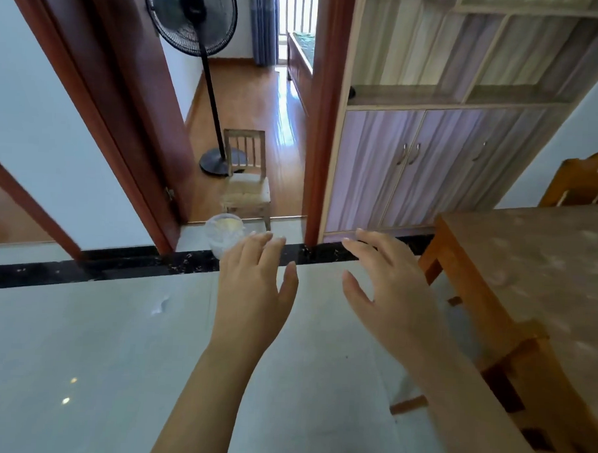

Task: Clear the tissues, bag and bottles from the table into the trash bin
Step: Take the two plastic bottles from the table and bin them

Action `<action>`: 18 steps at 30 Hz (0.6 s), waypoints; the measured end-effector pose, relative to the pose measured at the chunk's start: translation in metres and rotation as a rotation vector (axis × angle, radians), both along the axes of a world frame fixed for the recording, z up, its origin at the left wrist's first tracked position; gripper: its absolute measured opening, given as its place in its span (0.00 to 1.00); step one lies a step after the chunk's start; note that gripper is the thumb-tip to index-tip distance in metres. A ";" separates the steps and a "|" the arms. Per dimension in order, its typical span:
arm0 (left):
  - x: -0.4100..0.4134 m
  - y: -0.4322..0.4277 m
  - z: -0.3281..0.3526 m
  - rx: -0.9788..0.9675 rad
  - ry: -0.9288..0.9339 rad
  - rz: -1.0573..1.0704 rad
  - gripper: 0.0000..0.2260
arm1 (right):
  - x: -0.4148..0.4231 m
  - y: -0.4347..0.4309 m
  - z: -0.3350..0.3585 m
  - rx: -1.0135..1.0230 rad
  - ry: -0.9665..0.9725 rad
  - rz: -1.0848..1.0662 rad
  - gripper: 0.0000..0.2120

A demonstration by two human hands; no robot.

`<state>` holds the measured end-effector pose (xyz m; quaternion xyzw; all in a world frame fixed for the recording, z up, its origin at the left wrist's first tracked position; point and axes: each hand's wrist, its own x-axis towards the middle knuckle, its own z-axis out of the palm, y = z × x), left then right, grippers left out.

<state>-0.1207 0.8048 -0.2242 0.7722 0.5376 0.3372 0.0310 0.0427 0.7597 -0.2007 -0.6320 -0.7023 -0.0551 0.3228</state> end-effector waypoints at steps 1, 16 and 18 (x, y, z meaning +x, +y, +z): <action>0.006 0.016 -0.002 -0.008 0.006 -0.023 0.16 | 0.006 0.012 -0.002 -0.001 -0.001 -0.022 0.20; 0.219 0.278 0.001 0.083 0.119 -0.401 0.17 | 0.218 0.230 -0.016 0.083 0.099 -0.372 0.17; 0.253 0.306 0.005 0.105 0.085 -0.439 0.17 | 0.247 0.254 -0.014 0.088 0.103 -0.441 0.16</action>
